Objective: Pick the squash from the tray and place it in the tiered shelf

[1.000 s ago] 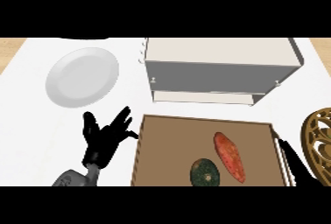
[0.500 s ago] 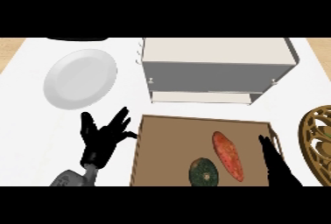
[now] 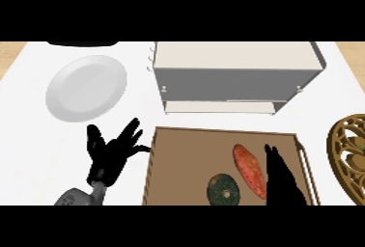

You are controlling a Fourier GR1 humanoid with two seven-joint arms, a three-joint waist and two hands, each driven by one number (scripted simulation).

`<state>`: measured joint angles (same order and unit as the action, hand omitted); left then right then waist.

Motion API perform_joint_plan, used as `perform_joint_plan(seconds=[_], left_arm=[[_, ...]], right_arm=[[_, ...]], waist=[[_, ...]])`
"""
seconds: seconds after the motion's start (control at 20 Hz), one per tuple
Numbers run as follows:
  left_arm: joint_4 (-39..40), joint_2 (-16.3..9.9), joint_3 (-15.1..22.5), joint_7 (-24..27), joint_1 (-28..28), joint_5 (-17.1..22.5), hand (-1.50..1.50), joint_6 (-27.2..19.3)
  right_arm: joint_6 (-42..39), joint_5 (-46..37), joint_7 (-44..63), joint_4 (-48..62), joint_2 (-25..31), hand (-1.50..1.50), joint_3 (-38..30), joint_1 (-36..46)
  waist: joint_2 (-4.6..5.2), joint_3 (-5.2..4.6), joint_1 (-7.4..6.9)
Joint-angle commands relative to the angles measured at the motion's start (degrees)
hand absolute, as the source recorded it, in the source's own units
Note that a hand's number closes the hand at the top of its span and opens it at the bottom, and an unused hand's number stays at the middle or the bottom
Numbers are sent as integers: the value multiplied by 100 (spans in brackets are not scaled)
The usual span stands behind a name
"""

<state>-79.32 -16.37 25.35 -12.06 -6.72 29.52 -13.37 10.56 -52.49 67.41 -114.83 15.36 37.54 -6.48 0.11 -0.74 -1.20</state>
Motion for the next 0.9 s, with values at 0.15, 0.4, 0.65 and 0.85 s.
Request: perform_joint_plan(seconds=[0.15, 0.4, 0.65, 0.85], left_arm=[[394, -675, -616, 200, 92, -250, 0, -323], [488, -917, -777, 298, 167, -120, 0, -86], [462, -866, -804, 221, 26, -112, 0, -192], [358, -872, -691, 193, 111, -177, 0, -279]], right_arm=[[-363, -740, 857, 809, -900, -150, -78, 412], [-352, -1063, 579, 942, -1315, -150, -173, 460], [-220, -1172, 312, 1366, -1522, -150, -303, 536], [-122, -952, -216, 1700, -1531, -150, -462, 470]], waist=[[14, 61, -34], [6, 64, 3], [11, 71, 21], [9, 80, -12]])
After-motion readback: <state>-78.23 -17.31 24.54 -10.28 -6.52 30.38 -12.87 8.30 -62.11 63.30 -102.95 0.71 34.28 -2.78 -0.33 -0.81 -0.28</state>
